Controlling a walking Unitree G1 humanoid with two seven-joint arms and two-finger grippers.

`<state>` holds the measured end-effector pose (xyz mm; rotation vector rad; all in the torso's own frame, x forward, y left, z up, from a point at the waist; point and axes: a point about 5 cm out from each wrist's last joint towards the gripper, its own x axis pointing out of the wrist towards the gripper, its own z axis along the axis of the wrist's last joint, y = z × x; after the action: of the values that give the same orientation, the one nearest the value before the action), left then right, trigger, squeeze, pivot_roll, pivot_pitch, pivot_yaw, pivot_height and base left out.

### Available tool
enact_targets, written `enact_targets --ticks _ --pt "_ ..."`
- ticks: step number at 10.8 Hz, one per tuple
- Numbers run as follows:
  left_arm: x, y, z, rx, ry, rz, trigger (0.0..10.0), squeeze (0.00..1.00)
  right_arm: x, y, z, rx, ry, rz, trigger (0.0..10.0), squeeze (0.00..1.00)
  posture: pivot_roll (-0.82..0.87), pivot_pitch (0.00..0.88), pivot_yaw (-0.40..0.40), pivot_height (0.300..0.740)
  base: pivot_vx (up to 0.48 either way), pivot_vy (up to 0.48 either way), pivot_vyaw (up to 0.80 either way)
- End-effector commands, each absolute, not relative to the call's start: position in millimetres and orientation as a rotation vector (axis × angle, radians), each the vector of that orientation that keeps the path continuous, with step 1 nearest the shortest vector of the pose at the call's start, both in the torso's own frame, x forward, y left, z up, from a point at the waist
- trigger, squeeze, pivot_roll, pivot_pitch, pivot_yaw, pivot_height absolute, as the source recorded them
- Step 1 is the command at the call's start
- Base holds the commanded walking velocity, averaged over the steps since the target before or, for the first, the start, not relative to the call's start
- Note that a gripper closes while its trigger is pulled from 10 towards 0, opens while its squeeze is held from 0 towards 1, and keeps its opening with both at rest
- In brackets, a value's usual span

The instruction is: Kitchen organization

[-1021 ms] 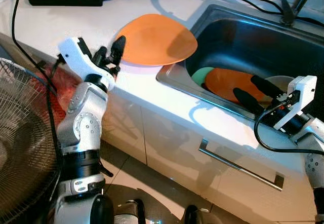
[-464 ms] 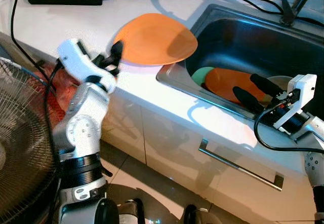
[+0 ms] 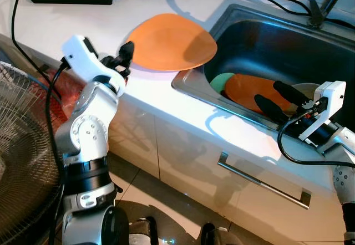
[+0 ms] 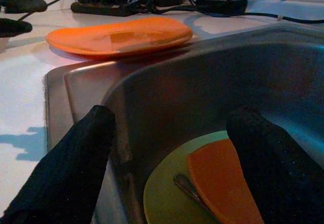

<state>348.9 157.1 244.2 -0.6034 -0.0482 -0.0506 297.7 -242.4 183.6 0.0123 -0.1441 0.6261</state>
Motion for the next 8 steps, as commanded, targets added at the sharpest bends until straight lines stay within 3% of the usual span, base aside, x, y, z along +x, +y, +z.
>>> enact_targets --ticks 1,8 --pt "350 156 246 -0.603 -0.038 -0.052 10.0 0.0 297 -242 184 0.001 -0.139 0.638 10.0 0.0 0.05 0.197 -0.021 0.74 0.0 0.0 0.0" --pt "356 140 245 -0.67 0.038 -0.093 10.0 0.0 296 -242 184 -0.002 -0.14 0.643 10.0 0.0 0.04 0.191 -0.017 0.74 0.0 0.0 0.0"
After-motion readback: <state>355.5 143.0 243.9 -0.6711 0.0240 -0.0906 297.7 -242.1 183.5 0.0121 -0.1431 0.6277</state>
